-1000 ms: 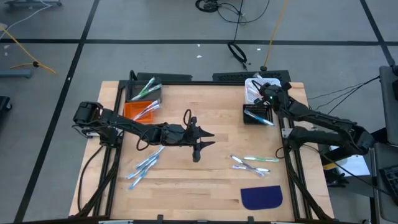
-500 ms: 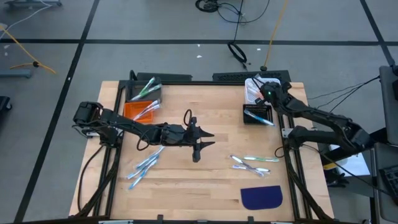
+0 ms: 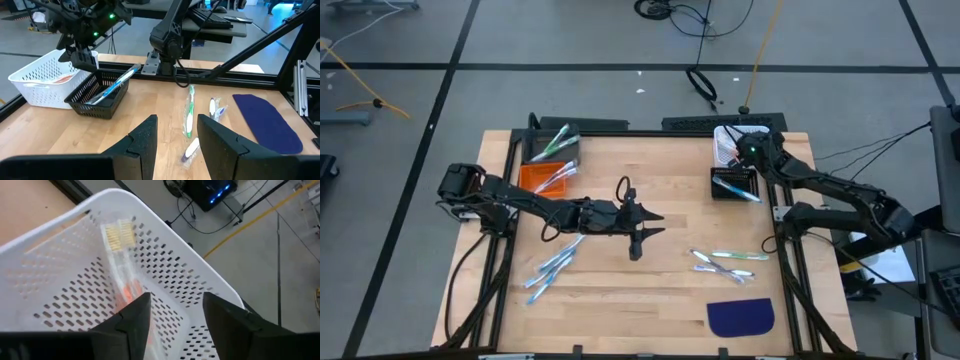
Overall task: Pick & Place Toothbrushes
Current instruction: Put the green toothbrush into the gray bin
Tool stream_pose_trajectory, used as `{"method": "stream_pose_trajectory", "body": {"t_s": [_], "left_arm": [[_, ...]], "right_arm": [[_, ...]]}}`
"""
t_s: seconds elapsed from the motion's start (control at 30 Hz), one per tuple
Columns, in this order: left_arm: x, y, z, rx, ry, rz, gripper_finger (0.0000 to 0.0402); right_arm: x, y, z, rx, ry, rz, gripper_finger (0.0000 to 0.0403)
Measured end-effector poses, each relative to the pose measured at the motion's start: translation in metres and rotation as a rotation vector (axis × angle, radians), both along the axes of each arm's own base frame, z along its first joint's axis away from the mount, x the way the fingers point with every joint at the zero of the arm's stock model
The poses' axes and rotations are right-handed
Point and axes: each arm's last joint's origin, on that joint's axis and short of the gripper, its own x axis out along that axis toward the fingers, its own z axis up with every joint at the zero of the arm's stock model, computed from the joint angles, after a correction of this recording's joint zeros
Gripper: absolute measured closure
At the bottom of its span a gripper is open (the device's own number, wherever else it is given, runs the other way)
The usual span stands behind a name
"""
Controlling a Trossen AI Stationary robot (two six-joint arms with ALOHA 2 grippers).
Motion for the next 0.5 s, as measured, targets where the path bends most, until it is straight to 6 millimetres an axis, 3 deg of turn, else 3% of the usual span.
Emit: {"method": "stream_pose_trajectory", "body": {"t_s": [0.23,0.5], "left_arm": [[0.000,0.000,0.000,0.000,0.000,0.000,0.0261],[0.000,0.000,0.000,0.001,0.000,0.000,0.0261]], "right_arm": [[0.010,0.011,0.003,0.052,-0.115,0.142,0.0234],[0.024,0.038,0.003,0.257,-0.252,0.418,0.0235]]}}
